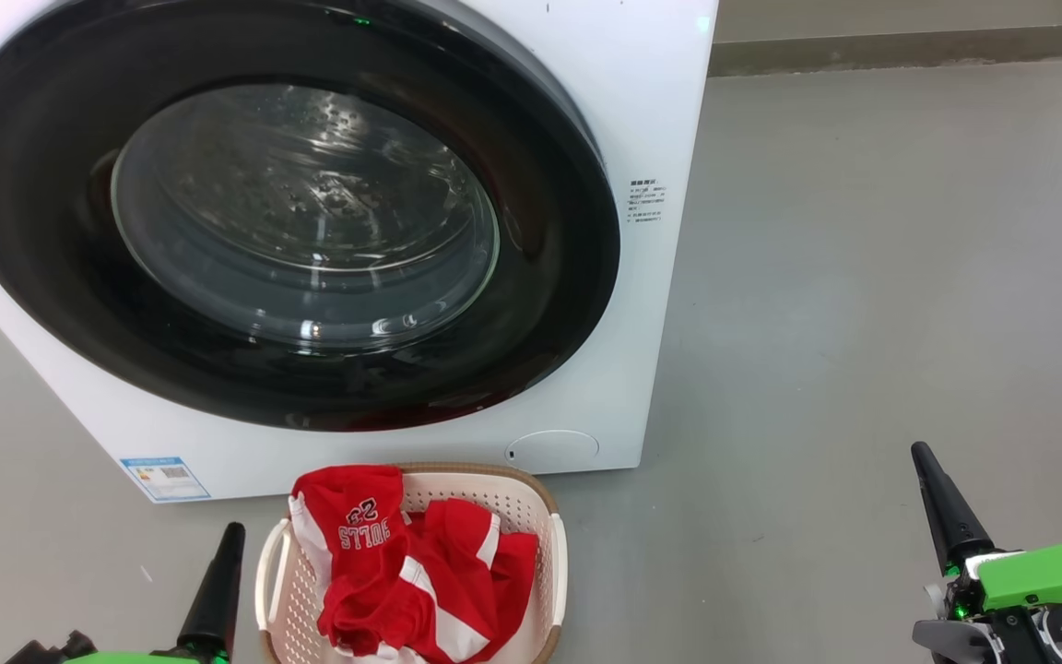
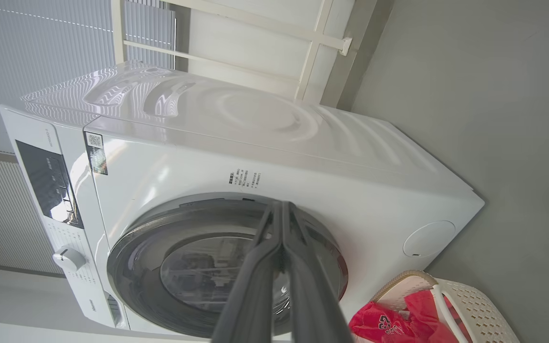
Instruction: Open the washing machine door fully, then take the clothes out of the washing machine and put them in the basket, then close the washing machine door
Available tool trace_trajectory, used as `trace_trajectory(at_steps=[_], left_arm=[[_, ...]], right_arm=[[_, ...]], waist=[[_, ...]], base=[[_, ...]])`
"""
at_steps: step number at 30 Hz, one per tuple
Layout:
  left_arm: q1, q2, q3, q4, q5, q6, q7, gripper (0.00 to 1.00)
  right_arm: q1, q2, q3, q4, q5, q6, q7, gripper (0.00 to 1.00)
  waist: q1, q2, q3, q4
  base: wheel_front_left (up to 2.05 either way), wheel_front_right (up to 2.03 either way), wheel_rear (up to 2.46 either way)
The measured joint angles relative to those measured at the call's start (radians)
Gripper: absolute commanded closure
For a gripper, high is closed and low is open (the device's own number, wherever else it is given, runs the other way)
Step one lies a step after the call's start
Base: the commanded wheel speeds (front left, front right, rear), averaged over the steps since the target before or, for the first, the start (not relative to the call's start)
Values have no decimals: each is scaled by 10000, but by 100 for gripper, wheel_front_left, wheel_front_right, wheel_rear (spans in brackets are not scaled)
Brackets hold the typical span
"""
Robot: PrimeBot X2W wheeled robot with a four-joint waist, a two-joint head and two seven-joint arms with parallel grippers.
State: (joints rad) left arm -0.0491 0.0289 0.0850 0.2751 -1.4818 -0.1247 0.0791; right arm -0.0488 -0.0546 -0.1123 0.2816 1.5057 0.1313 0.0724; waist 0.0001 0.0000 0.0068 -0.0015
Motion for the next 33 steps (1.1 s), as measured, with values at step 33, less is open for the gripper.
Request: trace_trajectory(at_steps=[33], left_arm=[[-179, 27, 0, -33, -1160, 0, 307, 100]], right_arm=[[-169, 48, -105, -73, 1043, -10, 336, 100]], waist=[[0, 0, -37, 15]], base=[[0, 0, 0]])
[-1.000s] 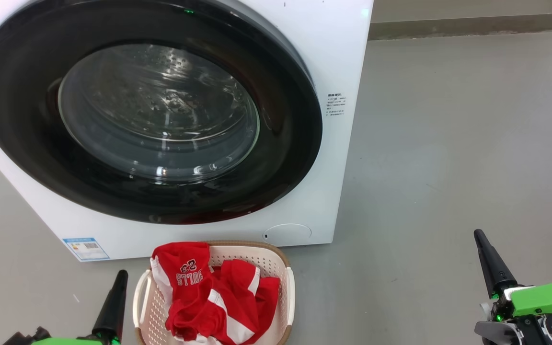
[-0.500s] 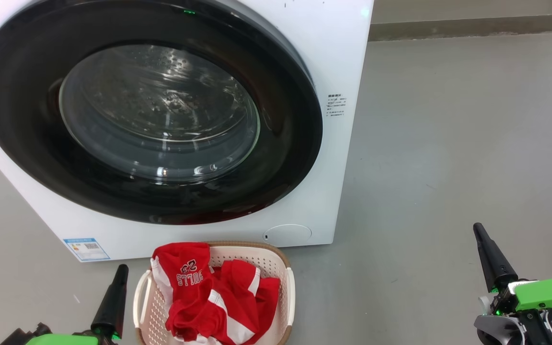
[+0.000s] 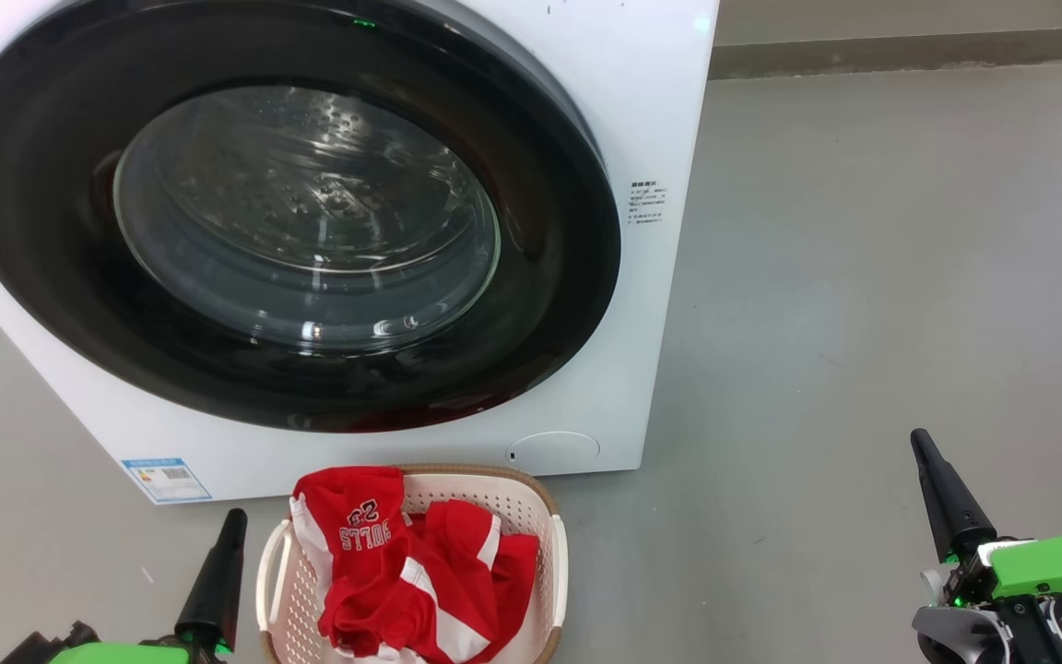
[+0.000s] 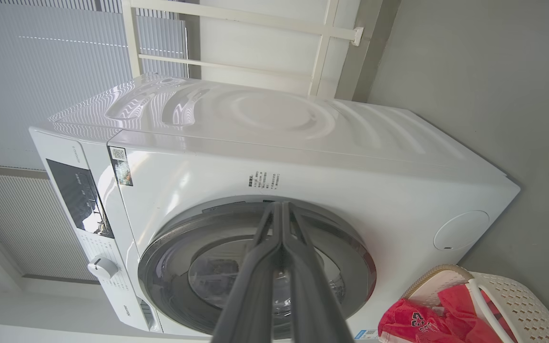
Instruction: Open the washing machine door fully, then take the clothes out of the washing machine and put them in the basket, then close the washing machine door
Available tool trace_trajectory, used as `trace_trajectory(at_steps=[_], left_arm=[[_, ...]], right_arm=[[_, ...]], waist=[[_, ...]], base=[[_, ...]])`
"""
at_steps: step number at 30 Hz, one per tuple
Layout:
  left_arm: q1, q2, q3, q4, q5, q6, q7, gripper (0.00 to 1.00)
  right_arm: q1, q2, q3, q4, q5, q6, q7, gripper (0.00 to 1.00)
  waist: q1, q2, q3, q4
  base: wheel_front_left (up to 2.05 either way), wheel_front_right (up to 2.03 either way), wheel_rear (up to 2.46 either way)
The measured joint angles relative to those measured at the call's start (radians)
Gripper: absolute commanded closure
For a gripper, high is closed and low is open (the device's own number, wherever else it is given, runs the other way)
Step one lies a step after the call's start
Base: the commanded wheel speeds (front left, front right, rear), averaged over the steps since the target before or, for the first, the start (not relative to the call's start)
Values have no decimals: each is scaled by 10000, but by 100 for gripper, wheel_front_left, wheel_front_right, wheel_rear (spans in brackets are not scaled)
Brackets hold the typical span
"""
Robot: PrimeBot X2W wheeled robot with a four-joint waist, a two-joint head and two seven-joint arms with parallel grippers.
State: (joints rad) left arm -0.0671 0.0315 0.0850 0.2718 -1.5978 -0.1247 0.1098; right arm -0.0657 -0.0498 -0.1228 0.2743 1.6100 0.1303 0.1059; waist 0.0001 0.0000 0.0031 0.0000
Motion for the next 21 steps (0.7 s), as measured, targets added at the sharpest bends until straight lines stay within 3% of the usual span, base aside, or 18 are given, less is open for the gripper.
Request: trace_trajectory(at_steps=[21], left_arm=[[0, 0, 0, 0, -38, 0, 0, 100]], right_arm=[[0, 17, -23, 0, 0, 0, 2, 100]], waist=[[0, 0, 0, 0]], base=[[0, 0, 0]])
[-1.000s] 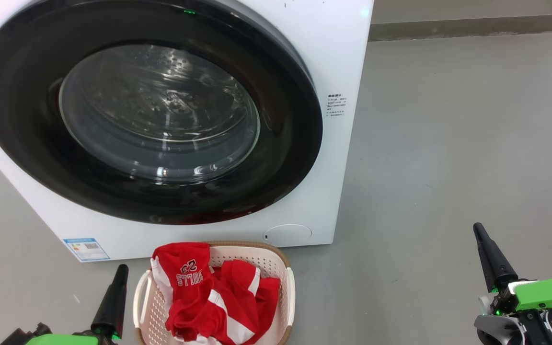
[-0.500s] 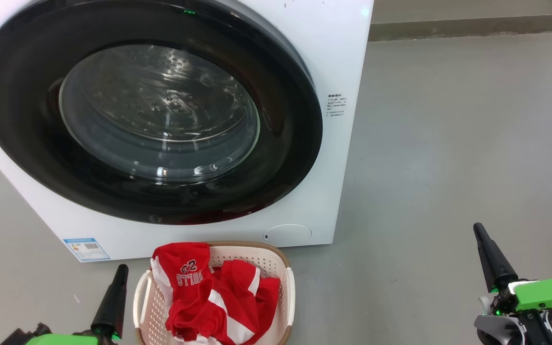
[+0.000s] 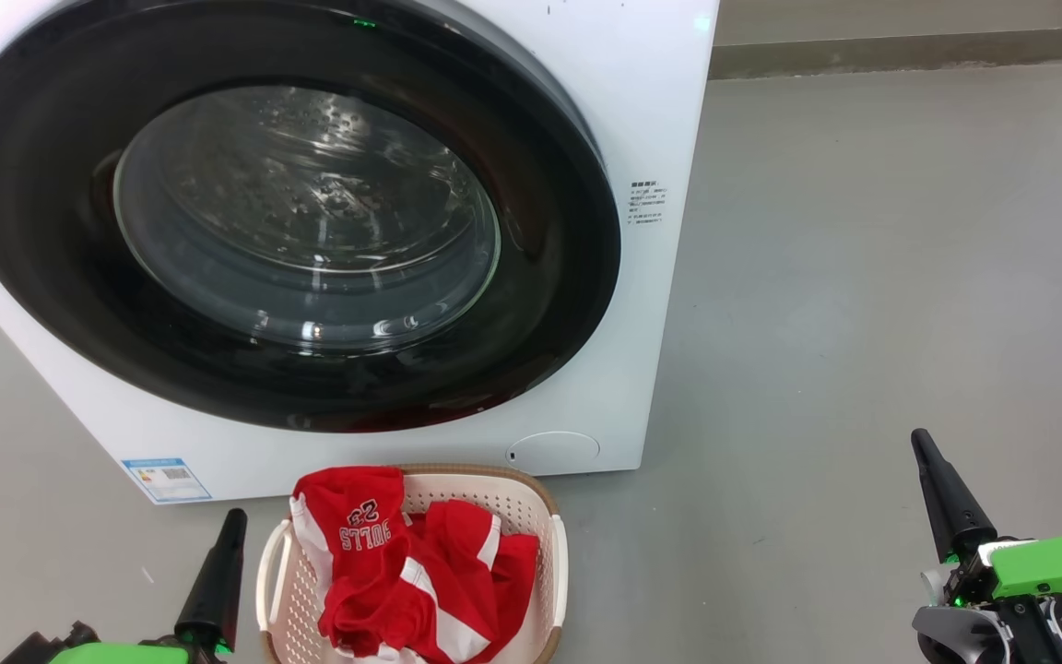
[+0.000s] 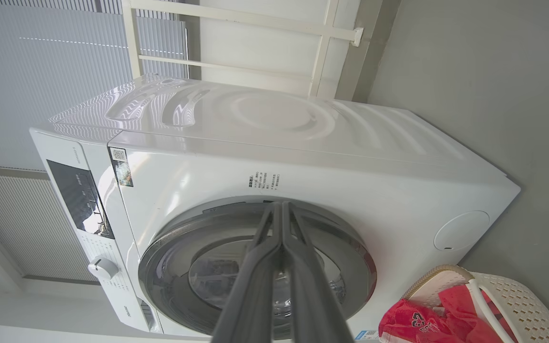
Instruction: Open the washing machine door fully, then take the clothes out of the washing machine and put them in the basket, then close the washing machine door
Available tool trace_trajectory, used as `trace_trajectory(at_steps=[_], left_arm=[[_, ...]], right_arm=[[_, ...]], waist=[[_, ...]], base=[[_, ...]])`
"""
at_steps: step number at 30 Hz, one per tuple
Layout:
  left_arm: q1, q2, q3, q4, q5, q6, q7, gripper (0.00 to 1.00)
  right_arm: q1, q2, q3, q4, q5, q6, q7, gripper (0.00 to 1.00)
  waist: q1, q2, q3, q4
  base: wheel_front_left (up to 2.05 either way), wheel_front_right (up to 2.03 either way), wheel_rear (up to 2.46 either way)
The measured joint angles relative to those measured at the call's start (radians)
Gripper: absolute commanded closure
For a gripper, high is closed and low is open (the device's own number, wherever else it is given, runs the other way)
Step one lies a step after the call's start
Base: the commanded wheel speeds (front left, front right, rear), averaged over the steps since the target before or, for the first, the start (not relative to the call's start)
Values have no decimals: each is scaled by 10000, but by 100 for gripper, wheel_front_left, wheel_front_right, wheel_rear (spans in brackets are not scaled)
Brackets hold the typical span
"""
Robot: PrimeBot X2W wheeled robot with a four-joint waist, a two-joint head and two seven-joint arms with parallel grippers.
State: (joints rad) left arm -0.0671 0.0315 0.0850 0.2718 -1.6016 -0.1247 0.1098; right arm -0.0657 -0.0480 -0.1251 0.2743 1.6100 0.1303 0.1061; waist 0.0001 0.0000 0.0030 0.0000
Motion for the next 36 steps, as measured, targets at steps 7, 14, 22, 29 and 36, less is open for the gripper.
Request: trace_trajectory(at_steps=[7, 14, 22, 29, 36], left_arm=[[0, 0, 0, 0, 0, 0, 0, 100], [0, 0, 0, 0, 0, 0, 0, 100], [0, 0, 0, 0, 0, 0, 0, 100], [0, 0, 0, 0, 0, 0, 0, 100], [0, 0, 0, 0, 0, 0, 0, 100]], right_arm=[[0, 8, -4, 0, 0, 0, 0, 100], [0, 10, -6, 0, 0, 0, 10, 100], [0, 12, -12, 0, 0, 0, 10, 100], [0, 13, -15, 0, 0, 0, 10, 100], [0, 13, -19, 0, 0, 0, 10, 100]], waist=[[0, 0, 0, 0], [0, 0, 0, 0], [0, 0, 0, 0], [0, 0, 0, 0], [0, 0, 0, 0]], base=[[0, 0, 0], [0, 0, 0], [0, 0, 0], [0, 0, 0], [0, 0, 0]])
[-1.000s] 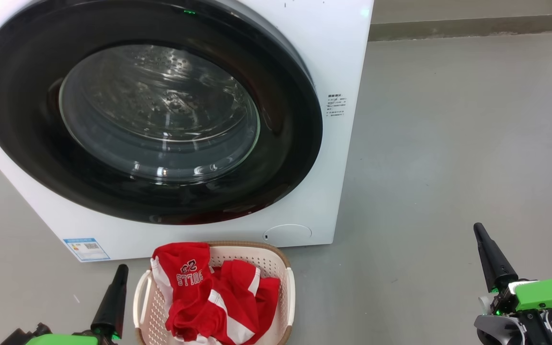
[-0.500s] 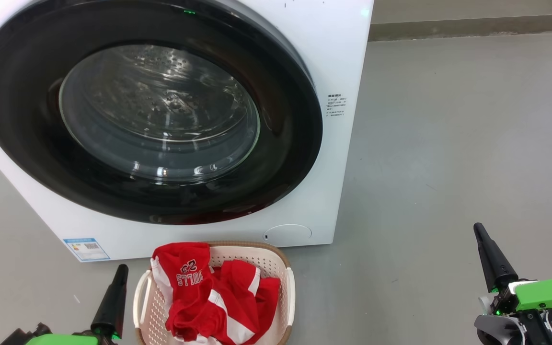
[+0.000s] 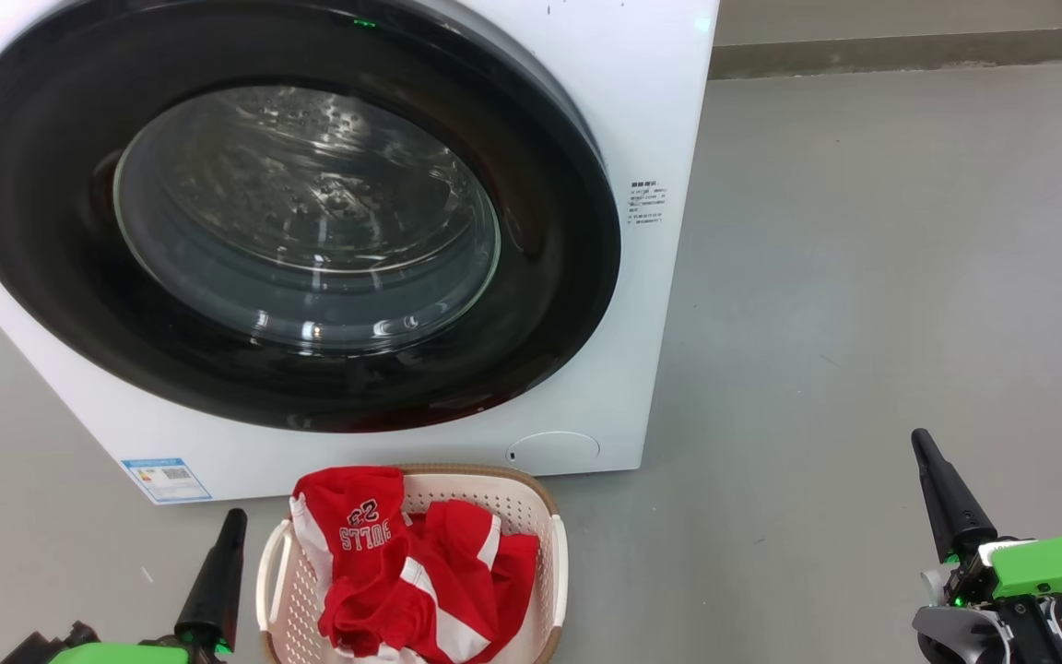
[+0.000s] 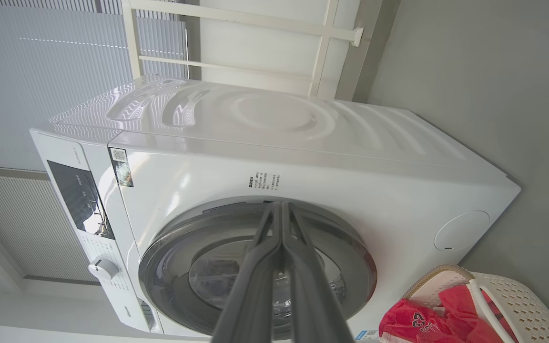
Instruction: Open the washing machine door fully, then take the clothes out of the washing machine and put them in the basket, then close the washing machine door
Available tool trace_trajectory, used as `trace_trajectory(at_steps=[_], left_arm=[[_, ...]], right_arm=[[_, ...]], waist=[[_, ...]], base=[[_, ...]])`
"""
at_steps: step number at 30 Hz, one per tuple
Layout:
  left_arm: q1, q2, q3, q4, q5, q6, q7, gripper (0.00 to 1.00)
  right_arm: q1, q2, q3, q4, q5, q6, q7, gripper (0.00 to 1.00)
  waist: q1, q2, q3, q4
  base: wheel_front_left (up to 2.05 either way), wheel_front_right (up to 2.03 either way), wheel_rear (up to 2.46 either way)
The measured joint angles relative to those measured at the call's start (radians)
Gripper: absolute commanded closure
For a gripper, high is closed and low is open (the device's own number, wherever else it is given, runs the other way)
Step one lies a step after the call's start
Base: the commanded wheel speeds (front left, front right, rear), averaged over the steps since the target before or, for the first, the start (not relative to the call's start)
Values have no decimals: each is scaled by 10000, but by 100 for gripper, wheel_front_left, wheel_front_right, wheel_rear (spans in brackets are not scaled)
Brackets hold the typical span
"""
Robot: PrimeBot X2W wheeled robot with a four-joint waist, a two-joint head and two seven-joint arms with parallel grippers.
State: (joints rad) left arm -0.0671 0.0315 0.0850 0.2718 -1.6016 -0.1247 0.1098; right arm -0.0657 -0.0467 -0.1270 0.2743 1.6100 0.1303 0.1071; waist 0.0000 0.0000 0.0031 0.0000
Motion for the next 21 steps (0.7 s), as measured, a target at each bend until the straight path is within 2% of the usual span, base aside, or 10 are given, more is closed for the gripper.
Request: trace_trajectory(at_steps=[21], left_arm=[[0, 2, 0, 0, 0, 0, 0, 100]], right_arm=[[0, 6, -10, 0, 0, 0, 2, 100]], waist=[[0, 0, 0, 0]], base=[[0, 0, 0]])
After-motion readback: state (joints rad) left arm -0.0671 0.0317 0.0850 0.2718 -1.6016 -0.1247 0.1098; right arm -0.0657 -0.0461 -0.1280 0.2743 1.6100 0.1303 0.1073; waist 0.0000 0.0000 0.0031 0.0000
